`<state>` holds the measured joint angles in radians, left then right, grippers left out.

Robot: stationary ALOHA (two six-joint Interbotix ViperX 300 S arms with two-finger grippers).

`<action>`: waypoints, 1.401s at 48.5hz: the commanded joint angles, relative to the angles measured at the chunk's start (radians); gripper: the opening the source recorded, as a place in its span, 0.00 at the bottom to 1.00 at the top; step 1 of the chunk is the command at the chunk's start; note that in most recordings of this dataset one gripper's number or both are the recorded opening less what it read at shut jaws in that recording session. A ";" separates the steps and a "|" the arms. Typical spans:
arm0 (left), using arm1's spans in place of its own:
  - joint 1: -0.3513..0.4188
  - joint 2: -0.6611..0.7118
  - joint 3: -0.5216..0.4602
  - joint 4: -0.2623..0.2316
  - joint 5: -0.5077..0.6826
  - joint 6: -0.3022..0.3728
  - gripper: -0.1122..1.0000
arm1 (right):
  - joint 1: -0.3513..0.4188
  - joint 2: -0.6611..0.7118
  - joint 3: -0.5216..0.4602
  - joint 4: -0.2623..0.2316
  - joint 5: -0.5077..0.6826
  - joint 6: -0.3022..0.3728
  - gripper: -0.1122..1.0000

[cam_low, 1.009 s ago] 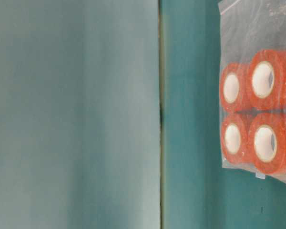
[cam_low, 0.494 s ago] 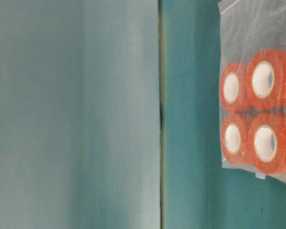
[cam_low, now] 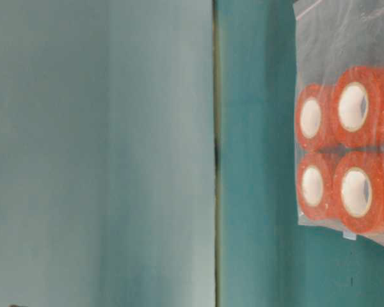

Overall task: Hand over the clear zip bag and make it stand upright.
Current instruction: 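Move the right gripper left toward the right edge of the clear bag, then close the right gripper on the bag's right edge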

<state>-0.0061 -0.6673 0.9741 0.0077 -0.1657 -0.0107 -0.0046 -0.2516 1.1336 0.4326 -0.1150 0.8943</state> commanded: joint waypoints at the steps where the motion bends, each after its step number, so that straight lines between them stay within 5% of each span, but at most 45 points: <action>1: 0.014 -0.003 -0.023 0.002 0.014 0.002 0.10 | 0.014 0.020 0.003 0.003 -0.040 0.032 0.93; 17: 0.034 -0.003 -0.023 0.002 0.026 0.000 0.10 | 0.031 0.164 0.003 0.005 -0.238 0.123 0.93; 41: 0.037 -0.003 -0.021 0.002 0.052 0.000 0.10 | 0.057 0.293 -0.118 0.002 -0.272 0.130 0.92; 54: 0.037 -0.006 -0.021 0.002 0.052 0.000 0.10 | 0.057 0.285 -0.101 0.003 -0.264 0.132 0.91; 60: 0.037 -0.006 -0.020 0.002 0.052 0.000 0.10 | 0.057 0.281 -0.087 0.003 -0.239 0.132 0.80; 68: 0.037 -0.005 -0.020 0.002 0.052 0.000 0.10 | 0.051 0.279 -0.086 0.003 -0.213 0.123 0.40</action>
<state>0.0291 -0.6688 0.9741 0.0061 -0.1089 -0.0107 0.0445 0.0368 1.0508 0.4372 -0.3313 1.0201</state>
